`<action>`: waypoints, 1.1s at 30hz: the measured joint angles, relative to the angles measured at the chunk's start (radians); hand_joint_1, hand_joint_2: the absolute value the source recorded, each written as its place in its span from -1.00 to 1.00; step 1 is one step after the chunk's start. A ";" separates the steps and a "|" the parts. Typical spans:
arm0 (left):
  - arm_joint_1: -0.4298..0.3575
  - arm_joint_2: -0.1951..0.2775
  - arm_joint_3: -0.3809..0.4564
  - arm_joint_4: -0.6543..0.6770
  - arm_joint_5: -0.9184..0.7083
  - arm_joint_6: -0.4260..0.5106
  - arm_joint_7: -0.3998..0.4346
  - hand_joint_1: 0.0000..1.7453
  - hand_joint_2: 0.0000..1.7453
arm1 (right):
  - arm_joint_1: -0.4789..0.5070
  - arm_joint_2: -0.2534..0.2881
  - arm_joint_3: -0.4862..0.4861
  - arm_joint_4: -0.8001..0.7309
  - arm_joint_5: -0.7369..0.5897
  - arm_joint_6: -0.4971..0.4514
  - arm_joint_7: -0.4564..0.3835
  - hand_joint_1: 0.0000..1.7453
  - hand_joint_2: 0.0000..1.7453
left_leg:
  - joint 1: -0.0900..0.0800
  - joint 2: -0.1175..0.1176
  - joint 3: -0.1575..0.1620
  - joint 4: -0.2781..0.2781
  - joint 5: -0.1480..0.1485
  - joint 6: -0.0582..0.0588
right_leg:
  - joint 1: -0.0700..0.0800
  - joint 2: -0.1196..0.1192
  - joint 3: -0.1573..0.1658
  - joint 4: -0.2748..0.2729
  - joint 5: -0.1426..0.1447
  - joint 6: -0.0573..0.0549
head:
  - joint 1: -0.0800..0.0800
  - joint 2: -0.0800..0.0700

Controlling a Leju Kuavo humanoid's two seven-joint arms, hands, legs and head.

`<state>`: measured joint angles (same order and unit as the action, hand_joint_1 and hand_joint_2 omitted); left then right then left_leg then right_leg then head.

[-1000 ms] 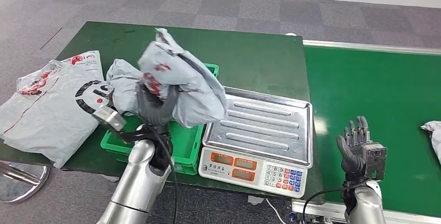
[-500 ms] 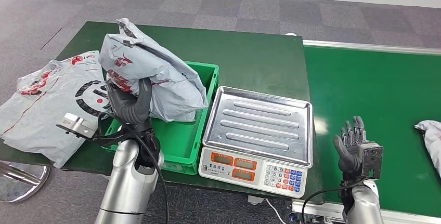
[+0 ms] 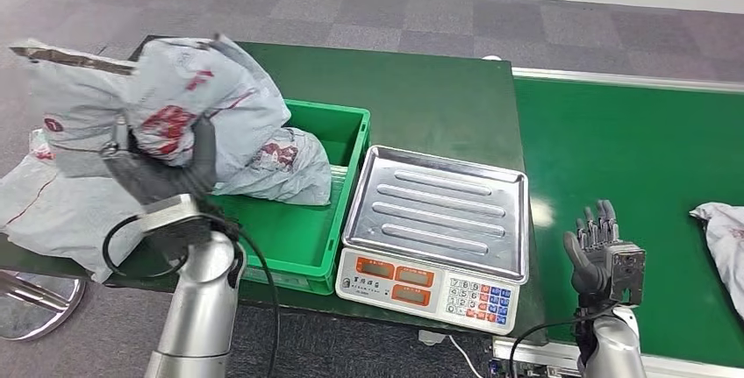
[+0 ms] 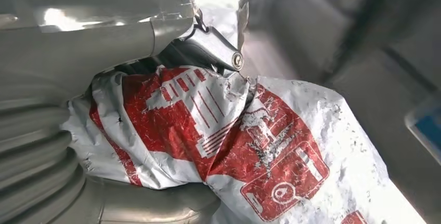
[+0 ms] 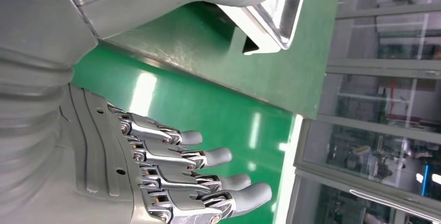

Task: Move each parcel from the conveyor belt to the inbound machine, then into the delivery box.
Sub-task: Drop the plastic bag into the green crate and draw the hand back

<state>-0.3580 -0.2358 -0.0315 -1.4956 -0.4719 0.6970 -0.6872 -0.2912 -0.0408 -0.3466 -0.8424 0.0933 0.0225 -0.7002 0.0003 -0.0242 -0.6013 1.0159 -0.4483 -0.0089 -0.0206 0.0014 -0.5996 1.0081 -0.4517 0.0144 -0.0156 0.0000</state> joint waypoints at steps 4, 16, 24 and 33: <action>-0.118 0.014 0.027 0.268 -0.587 -0.071 0.286 1.00 1.00 | 0.002 0.005 0.003 -0.002 0.023 0.008 0.000 -1.00 1.00 | 0.000 0.001 0.000 0.000 0.002 0.000 | 0.000 0.000 0.000 0.000 0.002 0.000 | 0.000 0.000; -0.379 0.063 -0.048 0.893 -1.051 -0.492 0.855 1.00 1.00 | 0.006 0.007 0.003 -0.003 0.064 0.022 0.000 -1.00 1.00 | 0.000 0.007 -0.002 0.001 0.003 -0.001 | 0.000 0.008 -0.005 0.000 0.007 -0.002 | 0.000 0.000; -0.424 0.069 -0.085 1.008 -1.056 -0.685 0.824 -0.71 1.00 | 0.007 0.009 0.003 -0.003 0.081 0.019 0.000 -1.00 1.00 | 0.000 0.007 -0.002 0.000 0.003 -0.001 | 0.000 0.008 -0.004 0.000 0.006 -0.001 | 0.000 0.000; -0.416 0.069 -0.105 1.040 -1.034 -0.586 0.836 -1.00 1.00 | 0.015 0.017 0.003 -0.007 0.081 0.014 0.000 -1.00 1.00 | 0.000 0.007 -0.002 0.000 0.004 -0.002 | 0.000 0.008 -0.004 0.000 0.006 -0.001 | 0.000 0.000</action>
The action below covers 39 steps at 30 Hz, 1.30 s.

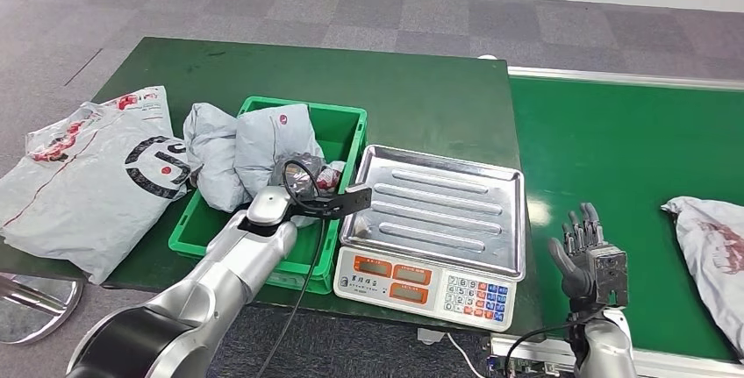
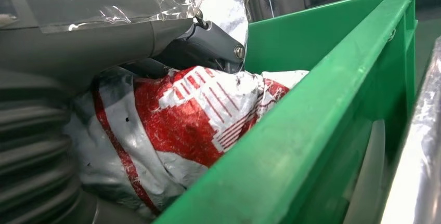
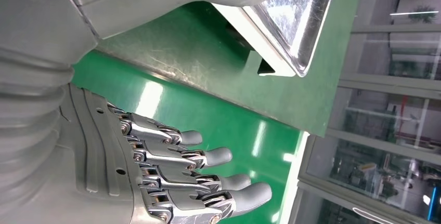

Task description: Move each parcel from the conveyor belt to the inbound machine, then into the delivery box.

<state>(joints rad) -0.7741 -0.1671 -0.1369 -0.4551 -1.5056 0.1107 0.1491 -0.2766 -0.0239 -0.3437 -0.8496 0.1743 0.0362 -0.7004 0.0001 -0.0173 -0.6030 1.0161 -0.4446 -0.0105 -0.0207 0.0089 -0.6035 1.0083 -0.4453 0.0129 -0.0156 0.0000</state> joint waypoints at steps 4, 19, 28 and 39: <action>0.003 0.000 0.000 0.000 0.003 0.004 0.000 -1.00 1.00 | 0.001 0.002 0.000 -0.001 0.000 0.000 0.000 -1.00 1.00 | 0.000 0.000 0.000 0.000 0.000 0.000 | 0.000 0.000 0.000 0.000 0.000 0.000 | 0.000 0.000; 0.005 0.000 0.000 0.000 0.004 0.005 0.000 -1.00 1.00 | 0.003 0.004 0.000 -0.001 0.000 0.000 0.000 -1.00 1.00 | 0.000 0.000 0.000 0.000 0.000 0.000 | 0.000 0.000 0.000 0.000 0.000 0.000 | 0.000 0.000; 0.005 0.000 0.000 0.000 0.004 0.005 0.000 -1.00 1.00 | 0.003 0.004 0.000 -0.001 0.000 0.000 0.000 -1.00 1.00 | 0.000 0.000 0.000 0.000 0.000 0.000 | 0.000 0.000 0.000 0.000 0.000 0.000 | 0.000 0.000; 0.005 0.000 0.000 0.000 0.004 0.006 0.000 -1.00 1.00 | 0.003 0.005 0.000 -0.002 0.000 0.000 0.000 -1.00 1.00 | 0.000 0.000 0.000 0.000 0.000 0.000 | 0.000 0.000 0.000 0.000 0.000 0.000 | 0.000 0.000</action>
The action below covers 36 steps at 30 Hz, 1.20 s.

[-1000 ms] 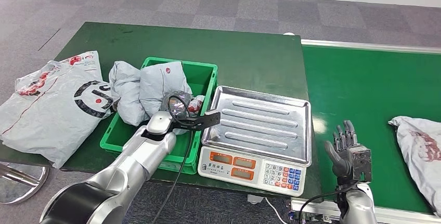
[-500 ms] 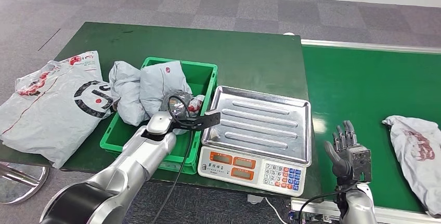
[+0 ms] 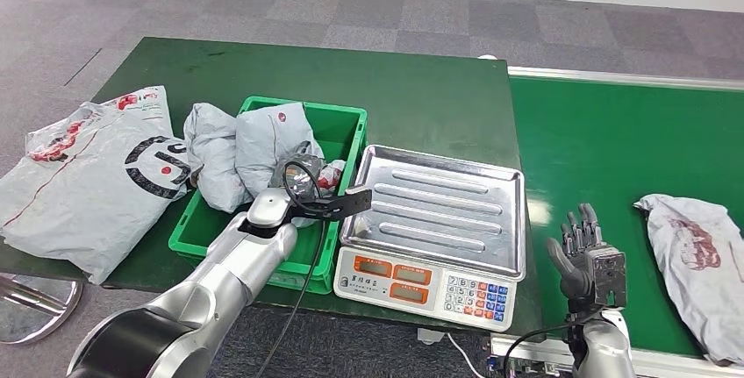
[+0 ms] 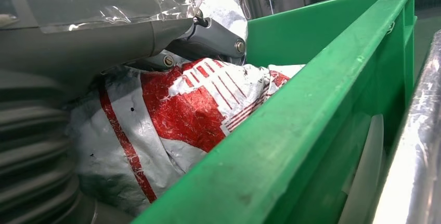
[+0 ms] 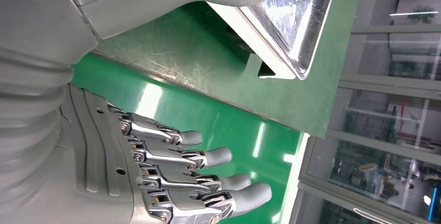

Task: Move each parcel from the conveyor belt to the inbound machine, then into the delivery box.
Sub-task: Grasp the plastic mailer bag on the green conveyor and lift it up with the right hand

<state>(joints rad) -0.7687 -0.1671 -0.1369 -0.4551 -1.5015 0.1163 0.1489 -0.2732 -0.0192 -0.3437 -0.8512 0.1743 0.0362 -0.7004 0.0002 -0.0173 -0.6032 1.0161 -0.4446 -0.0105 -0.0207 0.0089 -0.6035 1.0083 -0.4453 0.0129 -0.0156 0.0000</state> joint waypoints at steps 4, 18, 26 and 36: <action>0.000 0.000 0.000 0.000 0.000 0.000 0.000 -1.00 1.00 | 0.000 0.000 0.000 -0.001 0.000 0.000 0.000 -1.00 1.00 | 0.000 0.000 0.000 0.000 0.000 0.000 | 0.000 0.000 0.000 0.000 0.000 0.000 | 0.000 0.000; 0.002 -0.001 0.000 -0.001 0.009 0.007 -0.008 -1.00 1.00 | 0.001 -0.001 0.000 -0.003 -0.001 -0.007 0.000 -1.00 1.00 | 0.000 0.000 0.000 0.000 0.000 0.000 | 0.000 0.000 0.000 0.000 0.000 0.000 | 0.000 0.000; 0.224 -0.033 -0.026 -0.374 0.825 0.620 -0.758 -1.00 1.00 | 0.043 -0.172 0.043 -0.364 0.056 -0.115 0.076 -1.00 1.00 | -0.006 0.000 0.000 0.001 -0.004 0.006 | -0.006 0.000 0.000 0.000 -0.003 0.006 | 0.000 0.000; 0.263 -0.063 -0.022 -0.440 0.761 0.434 -0.666 -1.00 1.00 | 0.059 -0.178 0.042 -0.448 0.083 -0.049 0.038 -1.00 1.00 | -0.006 -0.002 0.000 0.001 -0.003 0.007 | -0.006 -0.003 0.001 0.000 -0.003 0.006 | 0.000 0.000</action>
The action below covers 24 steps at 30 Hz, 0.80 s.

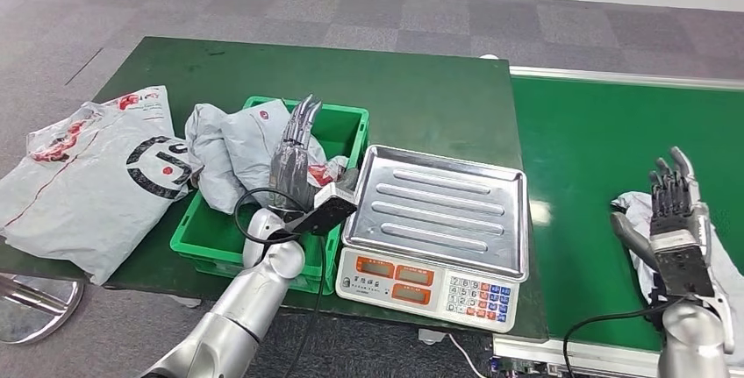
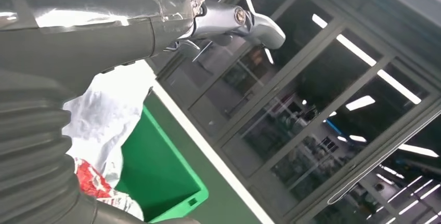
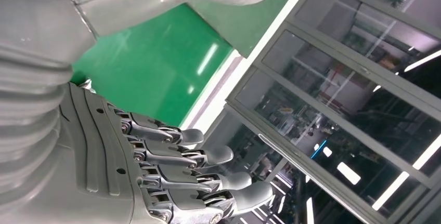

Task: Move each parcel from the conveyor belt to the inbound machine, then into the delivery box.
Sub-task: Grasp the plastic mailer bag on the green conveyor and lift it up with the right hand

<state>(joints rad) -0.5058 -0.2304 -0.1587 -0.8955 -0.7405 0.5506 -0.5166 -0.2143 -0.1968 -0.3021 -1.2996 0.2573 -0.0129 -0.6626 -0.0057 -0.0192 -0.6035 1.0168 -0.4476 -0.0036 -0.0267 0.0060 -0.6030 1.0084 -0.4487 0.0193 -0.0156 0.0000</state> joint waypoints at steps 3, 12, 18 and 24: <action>-0.001 -0.003 -0.001 0.008 0.031 -0.070 0.023 -1.00 1.00 | -0.001 0.000 0.000 0.000 -0.008 0.013 0.002 -1.00 1.00 | 0.000 0.000 0.000 0.000 0.000 0.000 | 0.000 0.000 0.000 0.000 0.000 0.000 | 0.000 0.000; -0.015 0.003 -0.046 0.051 0.186 -0.131 -0.045 -1.00 1.00 | 0.005 0.034 0.011 0.015 0.017 -0.012 0.003 -1.00 1.00 | 0.000 -0.001 0.000 0.000 0.000 0.000 | 0.000 0.000 0.000 0.000 0.000 0.000 | 0.000 0.000; 0.015 0.013 -0.053 -0.039 0.358 -0.299 -0.104 -1.00 1.00 | 0.014 0.043 0.011 0.002 0.026 -0.049 0.022 -1.00 1.00 | 0.000 -0.001 0.000 0.000 0.000 0.000 | 0.000 0.000 0.000 0.000 0.000 0.000 | 0.000 0.000; 0.023 0.019 -0.062 -0.066 0.364 -0.302 -0.105 -1.00 1.00 | 0.014 0.043 0.011 0.000 0.028 -0.050 0.022 -1.00 1.00 | 0.000 -0.001 -0.001 0.000 0.000 0.000 | 0.000 0.000 0.000 0.000 0.000 0.000 | 0.000 0.000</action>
<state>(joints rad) -0.4824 -0.2114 -0.2208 -0.9618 -0.3762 0.2485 -0.6214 -0.2005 -0.1534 -0.2914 -1.2993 0.2850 -0.0629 -0.6405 -0.0055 -0.0201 -0.6040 1.0166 -0.4476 -0.0036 -0.0265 0.0055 -0.6026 1.0084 -0.4489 0.0193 -0.0156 0.0000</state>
